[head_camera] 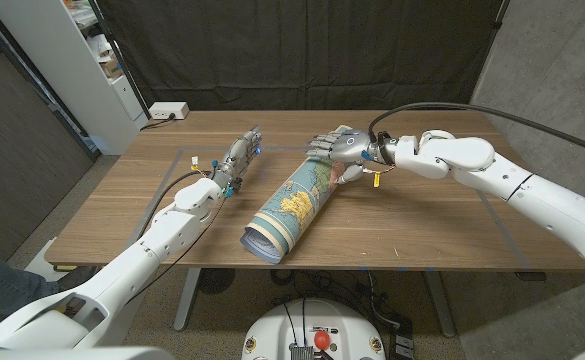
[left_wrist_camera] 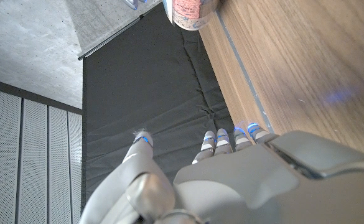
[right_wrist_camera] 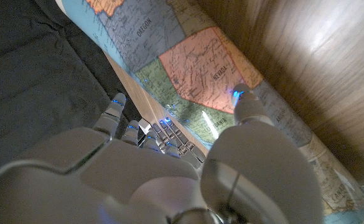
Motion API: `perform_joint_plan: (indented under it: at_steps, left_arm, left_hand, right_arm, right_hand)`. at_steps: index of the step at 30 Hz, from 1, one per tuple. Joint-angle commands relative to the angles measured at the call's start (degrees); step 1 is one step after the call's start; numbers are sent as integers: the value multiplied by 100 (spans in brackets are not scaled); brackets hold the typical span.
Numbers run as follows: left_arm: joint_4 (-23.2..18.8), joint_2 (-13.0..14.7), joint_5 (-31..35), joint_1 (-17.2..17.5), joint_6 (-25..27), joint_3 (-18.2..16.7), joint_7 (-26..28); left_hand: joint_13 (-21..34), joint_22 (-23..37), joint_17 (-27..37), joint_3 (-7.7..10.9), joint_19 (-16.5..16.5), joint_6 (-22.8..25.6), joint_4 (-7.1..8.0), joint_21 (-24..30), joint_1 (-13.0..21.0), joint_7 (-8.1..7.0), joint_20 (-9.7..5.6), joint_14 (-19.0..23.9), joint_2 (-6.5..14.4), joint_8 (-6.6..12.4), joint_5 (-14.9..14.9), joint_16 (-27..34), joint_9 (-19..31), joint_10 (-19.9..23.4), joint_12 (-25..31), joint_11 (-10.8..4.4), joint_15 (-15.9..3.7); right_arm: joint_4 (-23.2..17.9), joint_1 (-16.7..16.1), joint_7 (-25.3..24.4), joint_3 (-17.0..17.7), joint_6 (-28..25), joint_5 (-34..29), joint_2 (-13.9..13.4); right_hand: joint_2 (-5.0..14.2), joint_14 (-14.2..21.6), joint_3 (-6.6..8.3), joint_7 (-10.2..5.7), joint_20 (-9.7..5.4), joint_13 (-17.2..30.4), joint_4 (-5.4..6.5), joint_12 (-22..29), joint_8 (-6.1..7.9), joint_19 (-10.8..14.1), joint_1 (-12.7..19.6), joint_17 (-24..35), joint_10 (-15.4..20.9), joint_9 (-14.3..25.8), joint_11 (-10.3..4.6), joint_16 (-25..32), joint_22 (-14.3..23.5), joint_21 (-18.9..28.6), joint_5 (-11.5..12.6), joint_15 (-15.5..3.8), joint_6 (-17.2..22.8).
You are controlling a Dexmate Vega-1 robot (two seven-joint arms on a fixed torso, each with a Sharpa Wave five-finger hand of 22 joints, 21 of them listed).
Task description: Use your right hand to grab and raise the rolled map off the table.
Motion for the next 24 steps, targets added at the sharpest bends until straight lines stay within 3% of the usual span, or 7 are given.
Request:
perform_joint_plan:
  at_steps: [1,13,24]
  left_arm:
    - [-26,5,4,2,31,6,16]
    - [14,-18,-4,2,26,13,16]
    - [94,-58,-14,-24,-4,23,-14]
  left_hand:
    - [21,26,34,27,-358,-8,-26,-2,2,-28,35,-6,65,24,16,31,31,7,17,-4,48]
    - [22,27,35,26,-362,-8,-30,-2,-1,-23,39,-11,71,23,16,30,30,8,17,-12,50]
    - [22,27,35,25,-371,-4,-35,-3,-4,-22,49,-16,76,23,16,28,30,9,18,-17,51]
  right_arm:
    - [105,109,14,-141,70,-57,91]
    - [214,193,-3,-272,100,-157,161]
    - [200,272,171,-396,63,-332,188]
  right_hand:
    - [9,-15,-17,36,7,10,13,63,64,48,-42,8,-394,13,28,57,9,54,42,10,-367]
    - [22,-9,-39,-10,8,9,33,98,126,71,-72,11,-343,13,-39,66,10,59,89,-25,-224]
    - [44,39,-60,-113,8,6,41,200,226,96,-85,7,-55,6,-151,90,10,58,166,-50,90]
